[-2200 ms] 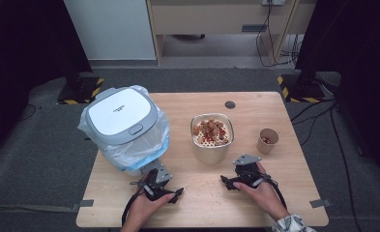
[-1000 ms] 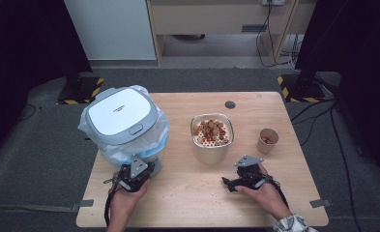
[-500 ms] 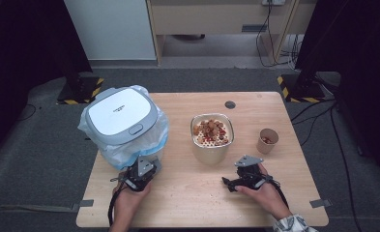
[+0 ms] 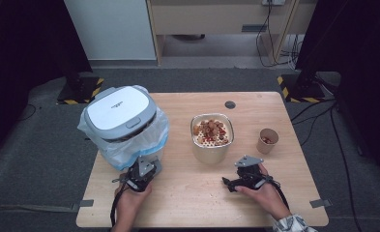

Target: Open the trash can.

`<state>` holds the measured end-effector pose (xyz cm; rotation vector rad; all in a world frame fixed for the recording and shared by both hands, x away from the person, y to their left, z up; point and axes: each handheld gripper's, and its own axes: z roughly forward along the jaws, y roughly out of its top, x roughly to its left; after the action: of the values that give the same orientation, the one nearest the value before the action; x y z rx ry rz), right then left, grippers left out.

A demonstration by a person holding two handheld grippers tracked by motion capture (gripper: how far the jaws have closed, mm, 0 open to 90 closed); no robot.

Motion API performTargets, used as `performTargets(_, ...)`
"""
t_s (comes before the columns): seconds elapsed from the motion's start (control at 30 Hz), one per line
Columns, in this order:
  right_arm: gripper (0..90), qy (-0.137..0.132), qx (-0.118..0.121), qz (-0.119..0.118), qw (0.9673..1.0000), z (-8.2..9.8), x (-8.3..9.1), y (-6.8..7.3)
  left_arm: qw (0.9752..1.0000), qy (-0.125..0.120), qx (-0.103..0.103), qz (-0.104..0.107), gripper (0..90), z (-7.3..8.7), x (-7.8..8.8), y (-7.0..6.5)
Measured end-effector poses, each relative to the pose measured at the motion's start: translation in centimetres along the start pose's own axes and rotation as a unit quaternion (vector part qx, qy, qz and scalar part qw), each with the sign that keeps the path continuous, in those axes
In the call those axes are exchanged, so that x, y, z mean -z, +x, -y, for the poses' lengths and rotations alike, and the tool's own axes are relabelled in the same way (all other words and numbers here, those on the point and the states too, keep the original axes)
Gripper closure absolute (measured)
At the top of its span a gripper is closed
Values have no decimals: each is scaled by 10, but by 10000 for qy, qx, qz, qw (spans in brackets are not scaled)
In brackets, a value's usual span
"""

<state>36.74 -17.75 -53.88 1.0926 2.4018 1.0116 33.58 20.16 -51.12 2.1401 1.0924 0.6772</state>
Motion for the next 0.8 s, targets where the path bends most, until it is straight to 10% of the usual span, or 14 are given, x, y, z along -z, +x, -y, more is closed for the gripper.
performTargets(0.8, 58, -46, -504, 532, 9973, 17, 43, -38, 9998, 157, 78, 17, 894, 3, -6, -2)
